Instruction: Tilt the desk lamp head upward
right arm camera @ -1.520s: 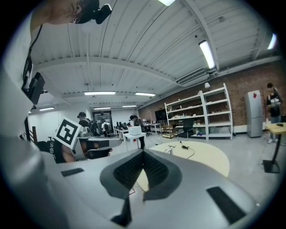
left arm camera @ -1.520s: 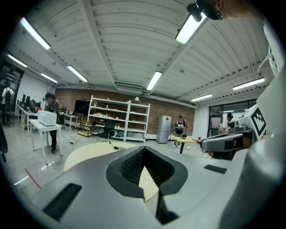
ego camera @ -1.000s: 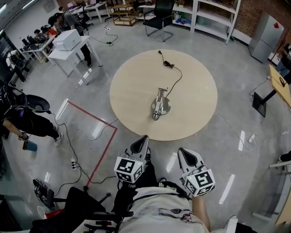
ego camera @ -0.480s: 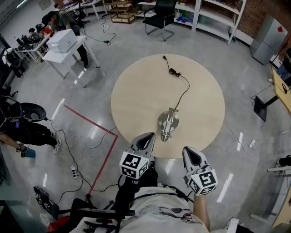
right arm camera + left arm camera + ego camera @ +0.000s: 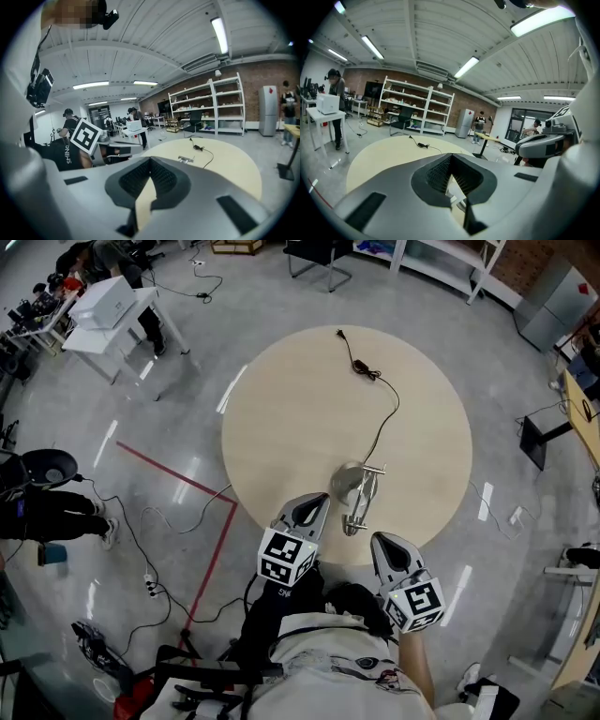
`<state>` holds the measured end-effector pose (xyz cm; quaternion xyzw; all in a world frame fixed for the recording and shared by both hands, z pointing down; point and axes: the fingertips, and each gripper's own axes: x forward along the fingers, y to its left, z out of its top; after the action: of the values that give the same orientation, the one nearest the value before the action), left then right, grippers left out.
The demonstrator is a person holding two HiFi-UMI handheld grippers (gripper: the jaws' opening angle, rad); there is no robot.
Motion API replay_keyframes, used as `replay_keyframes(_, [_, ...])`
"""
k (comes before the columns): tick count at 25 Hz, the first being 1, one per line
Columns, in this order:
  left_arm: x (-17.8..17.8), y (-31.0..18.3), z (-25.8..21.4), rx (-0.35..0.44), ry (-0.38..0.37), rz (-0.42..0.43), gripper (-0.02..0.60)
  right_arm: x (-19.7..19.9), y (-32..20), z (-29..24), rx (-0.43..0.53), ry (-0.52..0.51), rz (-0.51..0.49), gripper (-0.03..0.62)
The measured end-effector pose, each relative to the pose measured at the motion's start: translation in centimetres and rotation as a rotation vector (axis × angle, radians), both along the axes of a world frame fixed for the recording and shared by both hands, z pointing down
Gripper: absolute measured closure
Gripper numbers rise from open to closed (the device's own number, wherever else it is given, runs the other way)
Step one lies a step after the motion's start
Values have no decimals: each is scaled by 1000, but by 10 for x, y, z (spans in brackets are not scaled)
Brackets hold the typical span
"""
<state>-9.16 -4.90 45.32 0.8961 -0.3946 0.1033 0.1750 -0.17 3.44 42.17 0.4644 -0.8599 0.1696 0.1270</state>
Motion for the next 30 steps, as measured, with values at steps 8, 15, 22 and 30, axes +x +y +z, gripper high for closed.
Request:
replay_keyframes(8, [14,-31,75,-26,-108,137,578,13,-25,20,-34,27,-43,591])
replay_keyframes(15, [38,-37,158,-141,-219,280,578,15,-38,47,-56,127,-171,591])
replay_keyframes(22, [64,-49,225,-196,-315,397,578,21,-54,56,-92,112,-189,591])
replay_keyframes(30, [82,-54,266,-157,-464,556,578,20,-59,73,7,321,-353,591])
